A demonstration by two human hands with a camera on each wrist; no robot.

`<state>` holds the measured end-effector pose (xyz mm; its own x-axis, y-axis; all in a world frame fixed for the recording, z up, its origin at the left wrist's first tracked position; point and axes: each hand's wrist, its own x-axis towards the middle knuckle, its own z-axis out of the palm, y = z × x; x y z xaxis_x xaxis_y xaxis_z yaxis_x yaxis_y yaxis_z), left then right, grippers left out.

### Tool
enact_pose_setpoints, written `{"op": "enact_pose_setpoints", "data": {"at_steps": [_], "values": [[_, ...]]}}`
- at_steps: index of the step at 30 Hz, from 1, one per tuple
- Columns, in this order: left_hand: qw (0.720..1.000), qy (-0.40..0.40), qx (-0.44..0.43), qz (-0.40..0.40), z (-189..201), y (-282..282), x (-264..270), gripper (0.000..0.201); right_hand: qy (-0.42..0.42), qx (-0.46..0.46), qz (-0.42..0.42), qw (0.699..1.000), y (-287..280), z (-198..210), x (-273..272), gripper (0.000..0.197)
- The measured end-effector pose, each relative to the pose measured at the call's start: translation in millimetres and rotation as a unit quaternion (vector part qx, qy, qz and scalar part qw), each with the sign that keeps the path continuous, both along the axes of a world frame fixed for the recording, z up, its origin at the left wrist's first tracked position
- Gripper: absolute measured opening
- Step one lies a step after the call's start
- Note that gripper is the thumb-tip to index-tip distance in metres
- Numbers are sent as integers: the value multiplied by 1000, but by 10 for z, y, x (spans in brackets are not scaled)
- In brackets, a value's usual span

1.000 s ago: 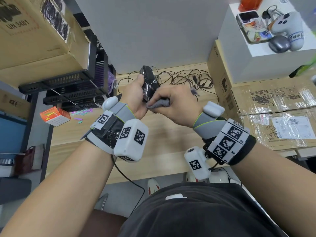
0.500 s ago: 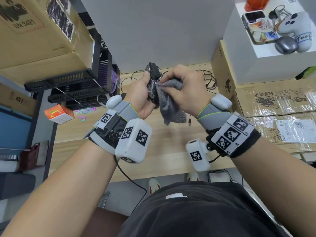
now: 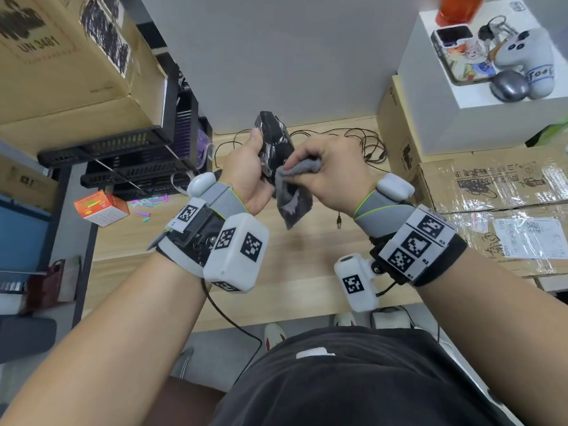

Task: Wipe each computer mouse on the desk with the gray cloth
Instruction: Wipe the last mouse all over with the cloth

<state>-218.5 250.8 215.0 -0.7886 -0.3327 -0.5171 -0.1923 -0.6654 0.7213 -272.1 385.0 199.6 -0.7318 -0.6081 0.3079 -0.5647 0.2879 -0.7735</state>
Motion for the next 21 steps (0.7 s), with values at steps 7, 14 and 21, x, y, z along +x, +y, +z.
{"op": "enact_pose_setpoints", "data": {"at_steps": [7,14,21], "values": [[1000,7,4,-4,-4,-73,-6,54,7,35,-8,999,3,-3,-45,8],[994,-21,-70,-79,22,-75,66,51,-46,-1,-6,999,36,90,-56,13],[997,-36,-26,-70,59,-1,141,45,-49,-23,-53,997,52,52,-118,11]]}}
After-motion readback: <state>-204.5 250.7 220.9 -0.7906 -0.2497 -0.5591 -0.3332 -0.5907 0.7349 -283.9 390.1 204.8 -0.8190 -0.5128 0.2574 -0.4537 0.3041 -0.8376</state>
